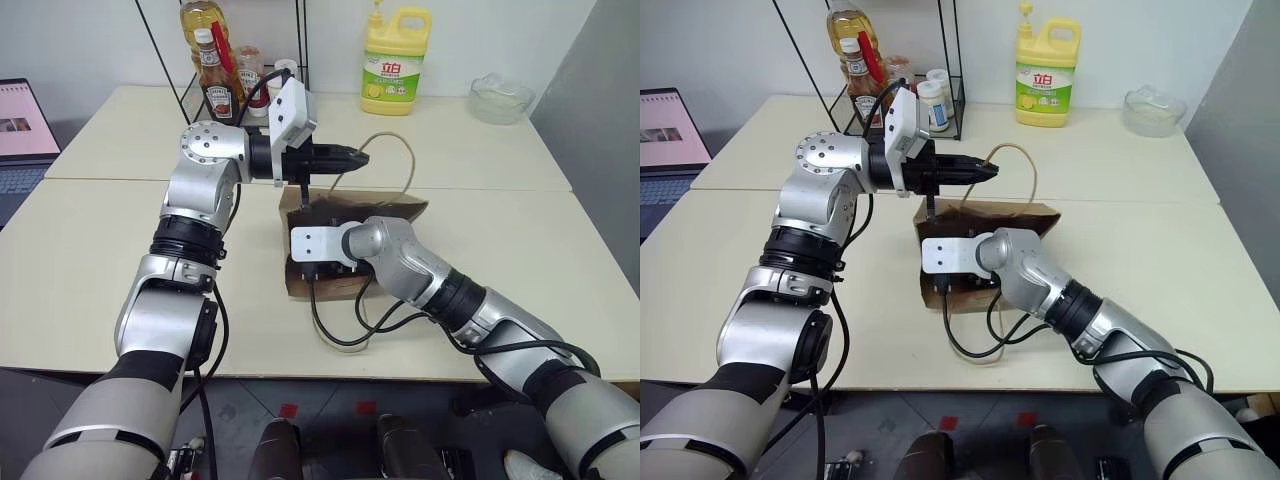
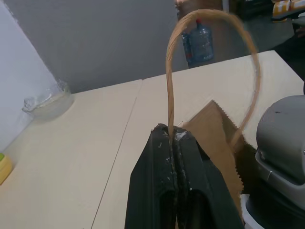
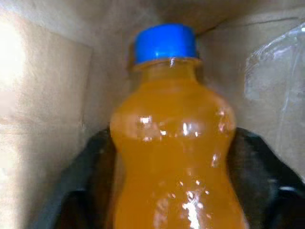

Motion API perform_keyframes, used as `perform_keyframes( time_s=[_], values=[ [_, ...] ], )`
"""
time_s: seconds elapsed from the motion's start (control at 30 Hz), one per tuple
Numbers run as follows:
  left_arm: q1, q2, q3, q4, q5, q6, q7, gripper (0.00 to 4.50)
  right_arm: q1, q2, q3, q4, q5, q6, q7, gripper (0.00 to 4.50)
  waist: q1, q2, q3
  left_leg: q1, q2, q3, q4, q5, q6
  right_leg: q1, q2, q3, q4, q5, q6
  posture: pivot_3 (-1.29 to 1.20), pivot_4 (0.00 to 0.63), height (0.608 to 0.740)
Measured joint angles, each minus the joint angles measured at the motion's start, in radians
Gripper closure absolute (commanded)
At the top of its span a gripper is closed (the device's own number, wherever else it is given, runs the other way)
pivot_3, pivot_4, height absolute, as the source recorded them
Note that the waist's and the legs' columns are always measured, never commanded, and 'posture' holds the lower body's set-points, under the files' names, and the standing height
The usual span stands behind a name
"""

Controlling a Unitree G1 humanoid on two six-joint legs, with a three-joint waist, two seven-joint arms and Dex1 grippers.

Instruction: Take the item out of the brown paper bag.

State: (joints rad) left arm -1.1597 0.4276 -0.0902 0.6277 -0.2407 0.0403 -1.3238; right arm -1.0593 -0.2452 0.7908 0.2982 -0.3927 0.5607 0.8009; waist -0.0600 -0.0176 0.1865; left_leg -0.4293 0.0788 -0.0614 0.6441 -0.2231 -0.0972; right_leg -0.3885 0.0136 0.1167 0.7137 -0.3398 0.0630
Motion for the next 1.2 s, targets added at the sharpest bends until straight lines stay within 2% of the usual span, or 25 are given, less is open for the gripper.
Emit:
perform_keyframes(
  time_s=[0.2, 0.47, 0.63, 0.9, 1.07, 1.2],
  values=[
    [0.005, 0.004, 0.0, 0.0, 0.004, -0.013, 0.004, 4.5, 0.043, -0.025, -0.049, -0.046, -0.017, -0.052, 0.005, 1.73, 0.001, 0.0, 0.0, 0.0, 0.0, 0.0, 0.0, 0.0, 0.0, 0.0, 0.0, 0.0, 0.0, 0.0, 0.0, 0.0, 0.15, 0.74],
    [0.004, 0.009, 0.0, 0.049, 0.026, -0.049, 0.026, 4.5, 0.152, -0.141, -0.183, -0.341, 0.052, -0.049, 0.116, 2.05, 0.001, 0.0, 0.0, 0.0, 0.0, 0.0, 0.0, -0.001, 0.001, 0.0, 0.0, 0.0, 0.0, 0.0, 0.0, 0.0, 0.15, 0.74],
    [0.0, 0.01, -0.001, 0.089, 0.05, -0.063, 0.038, 4.5, 0.22, -0.196, -0.251, -0.485, 0.148, -0.052, 0.195, 2.06, 0.002, 0.0, 0.0, 0.0, 0.0, 0.0, 0.0, -0.001, 0.001, 0.0, 0.0, 0.0, -0.001, 0.0, 0.0, 0.0, 0.15, 0.74],
    [-0.024, 0.008, -0.002, 0.129, 0.088, -0.088, 0.06, 4.5, 0.25, -0.178, -0.371, -0.627, 0.319, 0.037, 0.217, 2.08, 0.003, 0.0, 0.0, -0.001, 0.0, -0.001, 0.0, 0.0, 0.001, 0.0, 0.0, 0.0, -0.001, 0.0, 0.0, 0.0, 0.15, 0.74],
    [-0.025, 0.007, -0.002, 0.142, 0.101, -0.097, 0.071, 4.5, 0.25, -0.16, -0.473, -0.738, 0.45, 0.159, 0.205, 2.08, 0.003, 0.0, 0.0, -0.001, 0.0, -0.001, 0.0, 0.0, 0.001, 0.0, 0.0, -0.001, -0.001, 0.0, 0.0, 0.0, 0.15, 0.74],
    [-0.026, 0.004, -0.002, 0.16, 0.109, -0.105, 0.076, 4.5, 0.242, -0.117, -0.615, -0.826, 0.598, 0.32, 0.155, 2.09, 0.003, 0.0, 0.0, -0.001, 0.0, -0.001, 0.0, -0.001, 0.001, 0.0, 0.0, -0.001, -0.001, 0.0, 0.0, 0.0, 0.15, 0.74]
  ],
)
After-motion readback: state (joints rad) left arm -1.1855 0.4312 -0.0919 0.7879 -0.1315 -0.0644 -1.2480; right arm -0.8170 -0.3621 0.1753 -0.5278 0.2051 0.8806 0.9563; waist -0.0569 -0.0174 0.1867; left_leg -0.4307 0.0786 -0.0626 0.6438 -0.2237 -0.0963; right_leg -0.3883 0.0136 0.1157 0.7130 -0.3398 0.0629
